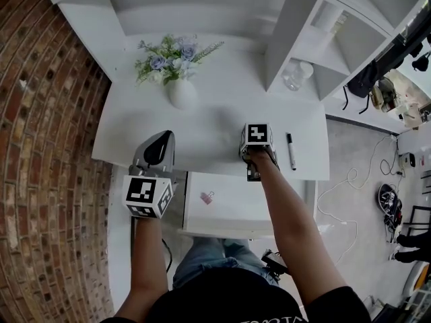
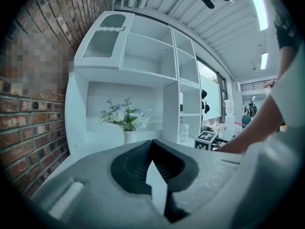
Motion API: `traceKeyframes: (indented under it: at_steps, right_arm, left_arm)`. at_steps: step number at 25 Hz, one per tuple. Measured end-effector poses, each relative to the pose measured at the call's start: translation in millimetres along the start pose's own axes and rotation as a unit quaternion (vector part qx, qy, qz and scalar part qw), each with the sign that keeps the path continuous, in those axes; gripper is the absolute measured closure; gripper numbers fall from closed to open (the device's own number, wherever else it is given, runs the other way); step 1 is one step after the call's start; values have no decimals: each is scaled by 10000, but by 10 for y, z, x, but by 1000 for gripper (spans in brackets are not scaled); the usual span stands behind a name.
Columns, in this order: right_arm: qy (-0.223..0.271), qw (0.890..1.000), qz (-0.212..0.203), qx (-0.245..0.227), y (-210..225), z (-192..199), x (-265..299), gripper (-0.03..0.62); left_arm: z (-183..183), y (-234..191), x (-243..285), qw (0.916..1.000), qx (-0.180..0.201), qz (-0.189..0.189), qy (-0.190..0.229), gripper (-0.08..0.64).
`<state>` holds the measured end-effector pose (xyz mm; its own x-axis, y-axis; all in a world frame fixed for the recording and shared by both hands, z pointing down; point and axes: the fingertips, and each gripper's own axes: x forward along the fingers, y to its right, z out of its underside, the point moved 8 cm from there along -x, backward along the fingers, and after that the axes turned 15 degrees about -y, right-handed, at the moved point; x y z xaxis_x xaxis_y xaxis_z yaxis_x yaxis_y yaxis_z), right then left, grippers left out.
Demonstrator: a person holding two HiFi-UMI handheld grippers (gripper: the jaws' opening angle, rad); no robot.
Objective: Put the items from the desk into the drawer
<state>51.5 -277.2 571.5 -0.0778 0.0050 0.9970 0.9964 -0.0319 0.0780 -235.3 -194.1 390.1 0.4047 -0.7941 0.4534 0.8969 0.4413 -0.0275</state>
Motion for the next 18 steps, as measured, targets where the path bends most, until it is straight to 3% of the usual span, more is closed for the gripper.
traceKeyframes:
  at_steps: [6,18]
  right_arm:
    - [349,9985,148,-396,-63,100,-205,468]
    - [918,9945,-123,-497,-60,457,-729,468]
  left_arm:
    - [-84,57,-73,9997,-66,-120,198,557]
    - [-301,353,-432,9972,-35,-365,656,555]
